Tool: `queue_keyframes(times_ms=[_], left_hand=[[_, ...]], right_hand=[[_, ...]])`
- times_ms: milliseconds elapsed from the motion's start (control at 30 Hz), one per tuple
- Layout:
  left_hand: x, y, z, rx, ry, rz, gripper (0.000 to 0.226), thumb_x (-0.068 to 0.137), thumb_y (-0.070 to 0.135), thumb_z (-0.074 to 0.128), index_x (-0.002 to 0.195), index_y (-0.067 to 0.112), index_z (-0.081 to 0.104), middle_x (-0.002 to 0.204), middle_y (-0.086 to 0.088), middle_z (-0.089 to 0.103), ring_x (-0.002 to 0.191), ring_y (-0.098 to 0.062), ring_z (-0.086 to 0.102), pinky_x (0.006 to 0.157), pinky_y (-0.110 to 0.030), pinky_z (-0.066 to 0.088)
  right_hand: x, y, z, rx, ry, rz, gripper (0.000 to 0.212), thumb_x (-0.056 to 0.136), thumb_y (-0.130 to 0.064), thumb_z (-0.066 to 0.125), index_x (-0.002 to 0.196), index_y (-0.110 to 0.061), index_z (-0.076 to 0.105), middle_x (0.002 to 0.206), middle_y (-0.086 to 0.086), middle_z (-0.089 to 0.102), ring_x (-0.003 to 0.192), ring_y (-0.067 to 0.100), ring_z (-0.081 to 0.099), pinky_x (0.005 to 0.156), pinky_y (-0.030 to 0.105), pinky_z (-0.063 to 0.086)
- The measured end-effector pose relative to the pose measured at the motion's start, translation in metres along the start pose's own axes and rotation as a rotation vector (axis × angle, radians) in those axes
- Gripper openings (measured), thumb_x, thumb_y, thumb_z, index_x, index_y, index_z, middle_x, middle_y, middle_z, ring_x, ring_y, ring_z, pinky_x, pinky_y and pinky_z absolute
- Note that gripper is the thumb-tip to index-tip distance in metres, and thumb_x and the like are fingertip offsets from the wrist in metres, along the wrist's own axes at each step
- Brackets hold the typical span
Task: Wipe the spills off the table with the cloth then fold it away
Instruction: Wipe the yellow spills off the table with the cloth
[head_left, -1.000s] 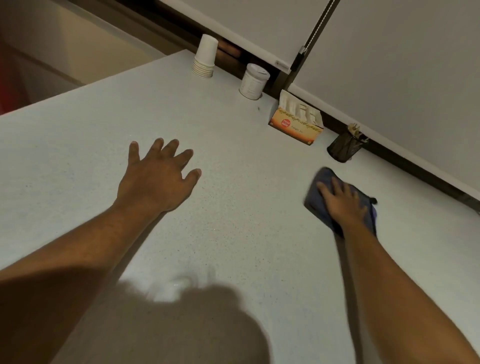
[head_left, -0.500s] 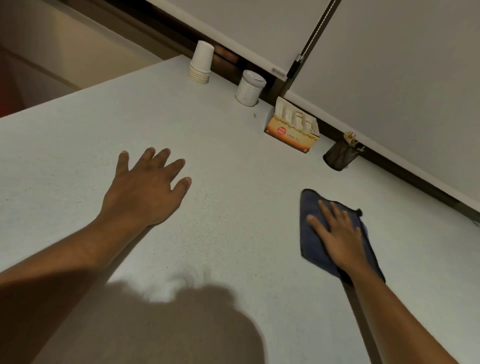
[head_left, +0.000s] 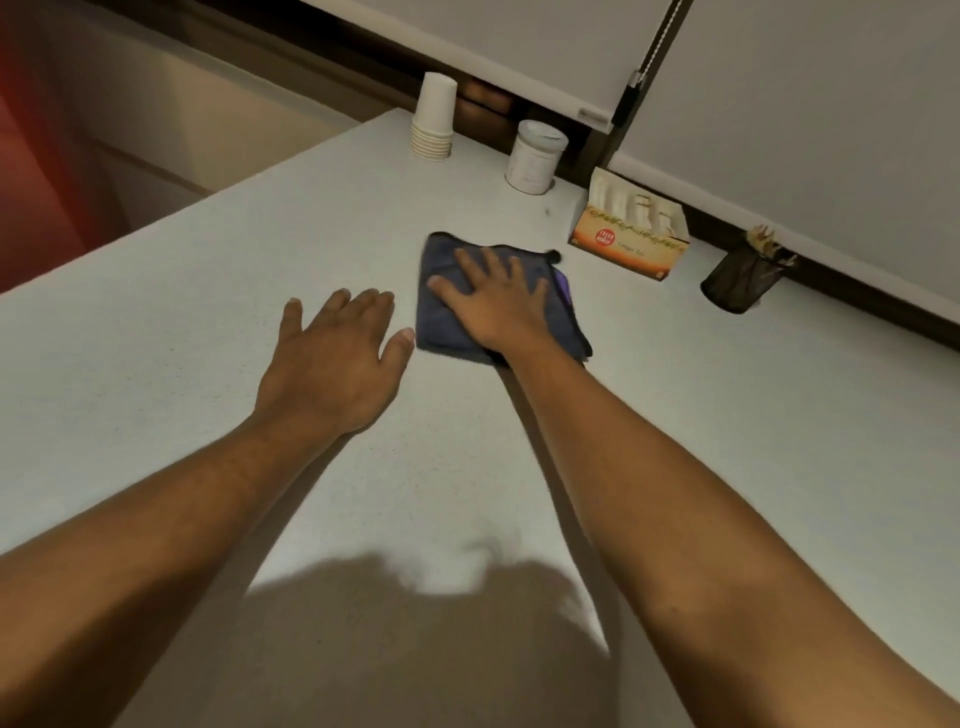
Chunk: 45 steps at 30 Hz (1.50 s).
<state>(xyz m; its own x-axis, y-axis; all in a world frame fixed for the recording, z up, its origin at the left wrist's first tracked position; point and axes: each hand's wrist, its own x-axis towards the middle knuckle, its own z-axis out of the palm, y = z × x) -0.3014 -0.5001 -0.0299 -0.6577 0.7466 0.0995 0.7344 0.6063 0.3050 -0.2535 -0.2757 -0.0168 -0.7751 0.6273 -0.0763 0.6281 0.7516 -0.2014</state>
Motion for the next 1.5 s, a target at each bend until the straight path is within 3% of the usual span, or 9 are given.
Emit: queue_keyframes(times_ms=[167,267,367,533,667,833,1133,1267,1500], left_hand=[[-0.003,-0.002,-0.004,0.017,-0.013,0.012,0.07,0.111,0.056,0.016,0.168,0.018,0.031,0.178,-0.001,0.026,0.166,-0.023,0.017,0.133,-0.059,0.006],[-0.004,0.001,-0.005,0.019,-0.011,0.011,0.068,0.111,0.054,0.018,0.166,0.017,0.034,0.177,-0.002,0.028,0.166,-0.024,0.018,0.132,-0.061,0.006],[-0.004,0.005,-0.005,0.026,-0.005,0.004,0.063,0.111,0.047,0.021,0.162,0.015,0.038,0.175,-0.003,0.034,0.164,-0.026,0.023,0.131,-0.064,0.009],[-0.008,0.001,-0.007,-0.001,0.008,0.022,0.057,0.113,0.035,0.022,0.163,0.013,0.039,0.173,-0.006,0.037,0.162,-0.028,0.028,0.13,-0.064,0.012],[-0.008,-0.003,-0.006,0.0,0.002,0.032,0.057,0.113,0.034,0.022,0.164,0.013,0.038,0.175,-0.006,0.035,0.162,-0.029,0.026,0.13,-0.063,0.012],[-0.008,-0.001,-0.007,0.043,-0.023,0.038,0.065,0.108,0.047,0.018,0.159,0.013,0.041,0.171,-0.007,0.039,0.161,-0.031,0.029,0.129,-0.067,0.013],[-0.002,-0.007,-0.004,0.069,-0.051,0.052,0.077,0.105,0.065,0.016,0.168,0.022,0.028,0.18,-0.001,0.02,0.166,-0.026,0.014,0.13,-0.063,0.006],[-0.002,-0.008,-0.002,0.087,-0.041,0.059,0.077,0.106,0.065,0.016,0.168,0.022,0.027,0.18,-0.002,0.02,0.166,-0.026,0.014,0.13,-0.065,0.007],[-0.001,-0.008,0.002,0.101,-0.023,0.058,0.076,0.106,0.063,0.015,0.169,0.022,0.024,0.18,-0.003,0.018,0.166,-0.026,0.012,0.13,-0.065,0.005]], right_hand=[[-0.041,0.077,-0.022,-0.047,-0.01,-0.175,0.082,0.091,-0.087,0.028,0.164,-0.049,0.023,0.178,-0.008,0.014,0.164,0.026,0.01,0.128,0.062,0.006],[-0.077,0.121,-0.026,-0.01,0.075,0.244,0.084,0.093,-0.086,0.027,0.166,-0.045,0.021,0.178,-0.004,0.013,0.164,0.03,0.008,0.127,0.065,0.004],[-0.099,0.085,-0.014,0.039,0.103,0.603,0.088,0.095,-0.084,0.019,0.169,-0.036,0.01,0.179,0.005,0.003,0.163,0.039,-0.002,0.124,0.071,-0.003],[-0.133,-0.012,0.014,-0.015,0.073,0.214,0.084,0.097,-0.081,0.017,0.169,-0.037,0.011,0.179,0.004,0.002,0.163,0.039,-0.004,0.125,0.068,-0.008],[-0.192,0.017,0.013,-0.049,0.028,-0.137,0.085,0.091,-0.088,0.015,0.166,-0.049,0.011,0.179,-0.008,0.005,0.165,0.027,0.0,0.129,0.062,-0.002],[-0.212,0.028,0.012,-0.029,0.05,0.202,0.083,0.093,-0.086,0.016,0.167,-0.047,0.009,0.179,-0.005,0.0,0.165,0.029,-0.006,0.128,0.063,-0.007],[-0.317,0.049,0.013,-0.06,0.009,-0.163,0.08,0.092,-0.089,0.017,0.164,-0.055,0.008,0.177,-0.018,-0.001,0.163,0.012,-0.011,0.131,0.052,-0.005],[-0.347,0.121,-0.005,-0.032,0.037,0.054,0.079,0.088,-0.09,0.021,0.16,-0.06,0.013,0.173,-0.025,-0.002,0.158,0.002,-0.01,0.131,0.047,-0.001],[-0.301,0.25,-0.037,-0.016,0.071,0.411,0.082,0.092,-0.077,0.03,0.166,-0.043,0.021,0.178,-0.006,0.012,0.164,0.025,0.008,0.128,0.064,0.006]])
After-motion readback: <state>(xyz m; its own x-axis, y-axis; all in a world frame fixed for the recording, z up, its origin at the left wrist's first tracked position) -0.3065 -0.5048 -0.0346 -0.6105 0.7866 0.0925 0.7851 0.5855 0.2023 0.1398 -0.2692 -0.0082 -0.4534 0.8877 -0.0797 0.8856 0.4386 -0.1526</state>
